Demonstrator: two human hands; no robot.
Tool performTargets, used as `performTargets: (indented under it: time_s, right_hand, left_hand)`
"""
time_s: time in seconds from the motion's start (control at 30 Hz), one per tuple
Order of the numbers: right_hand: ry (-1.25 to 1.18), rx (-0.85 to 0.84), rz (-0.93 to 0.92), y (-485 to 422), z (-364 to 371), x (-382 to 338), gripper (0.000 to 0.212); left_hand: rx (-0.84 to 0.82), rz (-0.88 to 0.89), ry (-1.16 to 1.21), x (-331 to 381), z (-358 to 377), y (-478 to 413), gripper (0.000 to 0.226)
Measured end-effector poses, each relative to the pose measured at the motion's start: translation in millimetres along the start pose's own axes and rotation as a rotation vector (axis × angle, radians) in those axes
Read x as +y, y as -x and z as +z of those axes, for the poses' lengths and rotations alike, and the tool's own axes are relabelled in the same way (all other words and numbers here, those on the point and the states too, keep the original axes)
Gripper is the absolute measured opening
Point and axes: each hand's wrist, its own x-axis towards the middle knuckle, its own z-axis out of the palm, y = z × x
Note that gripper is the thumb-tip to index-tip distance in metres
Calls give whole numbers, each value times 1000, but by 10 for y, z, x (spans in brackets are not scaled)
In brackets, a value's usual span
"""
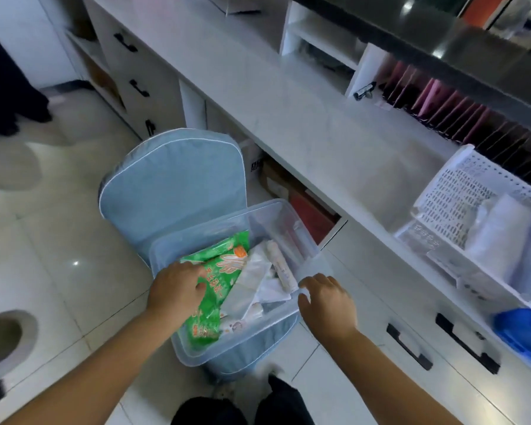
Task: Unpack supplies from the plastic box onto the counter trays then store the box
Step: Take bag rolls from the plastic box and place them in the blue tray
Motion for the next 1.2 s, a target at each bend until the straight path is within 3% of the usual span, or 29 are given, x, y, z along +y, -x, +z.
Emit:
performTargets:
  time_s: [0.33,0.63,0.73,0.83,1.0,1.2]
  right_hand:
    - [-37,-327,-184,-913,939,-21,28]
    - [129,-619,-595,-1723,2005,167,48]
    - [145,-511,-872,-1929,2268,232,43]
    - [184,-418,-1059,-2090,2520,333,54]
    - [350,-474,-1182,-2309,2891,453,64]
    - [186,-332,-1312,-2456,3089,461,38]
  left_hand:
    - [-92,-256,54,-322,493,-164,16]
    - [-139,-464,185,-261,1208,-509,21]
    - [-185,-496,237,-189,1513,-605,20]
    - [-220,-526,266,-115,1787,-706,22]
    - [-240,-540,295,-54,2128,-813,25]
    - [-243,-553,281,-78,2296,-837,27]
